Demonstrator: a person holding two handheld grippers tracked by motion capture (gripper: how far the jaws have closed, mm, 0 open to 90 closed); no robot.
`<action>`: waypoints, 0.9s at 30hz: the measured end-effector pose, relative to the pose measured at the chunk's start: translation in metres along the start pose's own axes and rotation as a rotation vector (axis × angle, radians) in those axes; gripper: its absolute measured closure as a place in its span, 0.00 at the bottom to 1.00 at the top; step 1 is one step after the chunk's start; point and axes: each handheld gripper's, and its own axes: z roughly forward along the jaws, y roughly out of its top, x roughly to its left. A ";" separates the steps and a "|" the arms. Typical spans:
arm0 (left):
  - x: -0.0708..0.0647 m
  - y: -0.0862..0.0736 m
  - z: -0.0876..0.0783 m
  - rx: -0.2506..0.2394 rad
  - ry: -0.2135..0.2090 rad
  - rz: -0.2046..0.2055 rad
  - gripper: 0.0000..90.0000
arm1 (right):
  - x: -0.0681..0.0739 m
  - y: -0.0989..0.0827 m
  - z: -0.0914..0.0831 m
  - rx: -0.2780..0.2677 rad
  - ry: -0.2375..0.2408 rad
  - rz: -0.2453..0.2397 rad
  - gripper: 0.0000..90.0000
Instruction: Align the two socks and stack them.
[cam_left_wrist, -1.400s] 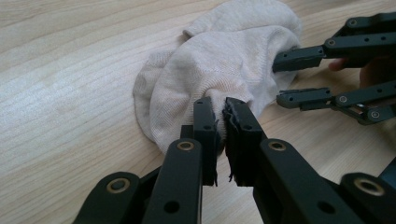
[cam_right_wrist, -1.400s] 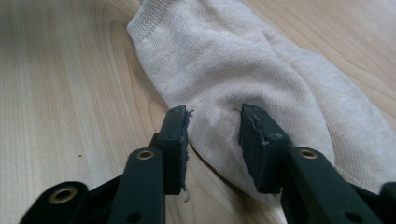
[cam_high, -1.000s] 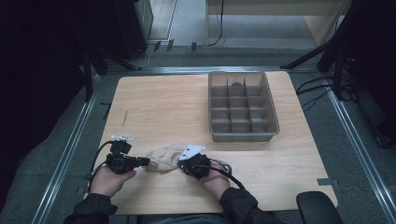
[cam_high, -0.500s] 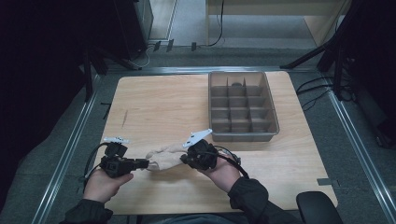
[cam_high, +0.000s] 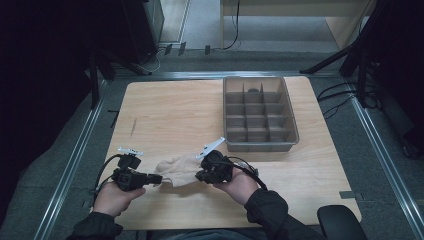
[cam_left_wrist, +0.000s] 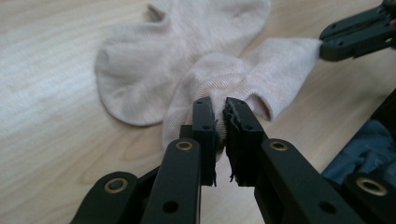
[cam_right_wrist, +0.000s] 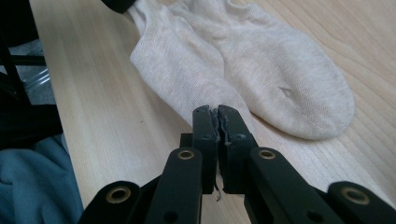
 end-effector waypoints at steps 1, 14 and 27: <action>0.004 0.004 0.002 0.003 0.002 -0.003 0.91 | -0.004 0.004 0.003 0.005 -0.004 0.010 0.96; 0.026 0.025 0.012 -0.013 0.022 -0.035 0.87 | -0.029 0.028 0.016 0.013 -0.051 0.002 0.89; 0.025 0.022 -0.004 -0.160 0.085 0.048 0.65 | -0.035 0.038 0.003 -0.099 -0.133 -0.034 0.79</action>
